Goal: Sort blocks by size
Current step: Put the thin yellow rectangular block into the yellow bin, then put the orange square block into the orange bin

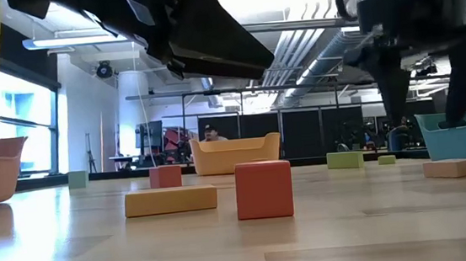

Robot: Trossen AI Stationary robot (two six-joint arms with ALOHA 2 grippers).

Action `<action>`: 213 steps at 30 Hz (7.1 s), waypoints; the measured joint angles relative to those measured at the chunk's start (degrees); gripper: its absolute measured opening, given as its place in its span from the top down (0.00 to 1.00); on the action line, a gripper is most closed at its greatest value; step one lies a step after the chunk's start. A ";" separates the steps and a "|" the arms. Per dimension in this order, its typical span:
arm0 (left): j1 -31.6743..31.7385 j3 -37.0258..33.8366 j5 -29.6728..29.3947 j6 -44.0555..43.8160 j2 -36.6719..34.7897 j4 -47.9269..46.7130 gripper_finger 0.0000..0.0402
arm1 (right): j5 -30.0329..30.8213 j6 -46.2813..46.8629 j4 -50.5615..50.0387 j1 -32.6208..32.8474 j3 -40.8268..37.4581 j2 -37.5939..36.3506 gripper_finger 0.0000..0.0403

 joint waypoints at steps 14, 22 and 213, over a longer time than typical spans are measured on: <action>-2.67 0.02 -7.96 -1.46 -2.58 -12.61 0.56 | -3.30 -4.99 2.08 -1.48 -3.89 6.52 0.35; -4.18 0.02 -11.06 -1.60 -4.56 -16.33 0.56 | -4.35 -4.26 2.25 -1.44 -3.63 10.34 0.47; -6.71 -0.01 6.56 -4.09 10.09 10.61 0.77 | 41.75 49.35 47.25 8.31 -6.99 13.55 0.35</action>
